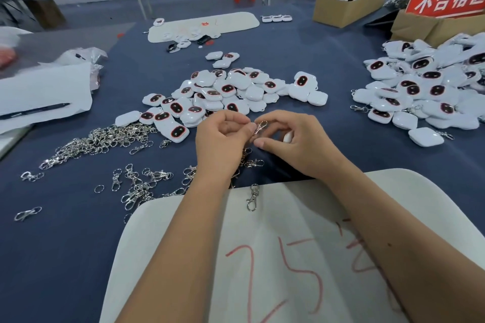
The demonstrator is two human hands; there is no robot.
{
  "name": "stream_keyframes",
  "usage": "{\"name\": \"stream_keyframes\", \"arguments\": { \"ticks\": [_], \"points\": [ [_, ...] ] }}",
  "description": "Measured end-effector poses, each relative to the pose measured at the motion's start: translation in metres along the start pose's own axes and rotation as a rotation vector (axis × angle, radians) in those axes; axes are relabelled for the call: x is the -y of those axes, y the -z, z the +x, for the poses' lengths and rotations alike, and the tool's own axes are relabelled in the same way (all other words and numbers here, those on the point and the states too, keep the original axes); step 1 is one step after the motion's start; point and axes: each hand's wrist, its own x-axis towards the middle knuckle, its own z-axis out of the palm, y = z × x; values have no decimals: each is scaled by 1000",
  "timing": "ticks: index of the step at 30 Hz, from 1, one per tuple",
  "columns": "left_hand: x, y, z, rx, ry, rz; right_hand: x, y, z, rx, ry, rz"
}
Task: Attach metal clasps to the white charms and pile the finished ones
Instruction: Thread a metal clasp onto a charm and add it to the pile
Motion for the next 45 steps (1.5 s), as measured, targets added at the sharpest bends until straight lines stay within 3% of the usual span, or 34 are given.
{"name": "stream_keyframes", "arguments": {
  "ticks": [3, 11, 17, 27, 45],
  "points": [
    [0, -2, 0, 50, 79, -168, -1, 0, 0, -15, -14, 30],
    [4, -4, 1, 29, -29, -30, -1, 2, 0, -44, -46, 112],
    [5, -4, 2, 71, 8, -60, -4, 3, 0, -128, -26, 73],
    [3, -5, 1, 207, 60, -75, -5, 5, 2, -176, 16, 267],
    [0, -6, -1, 109, 1, -65, -6, 5, 1, -156, -57, 217]
  ]
}}
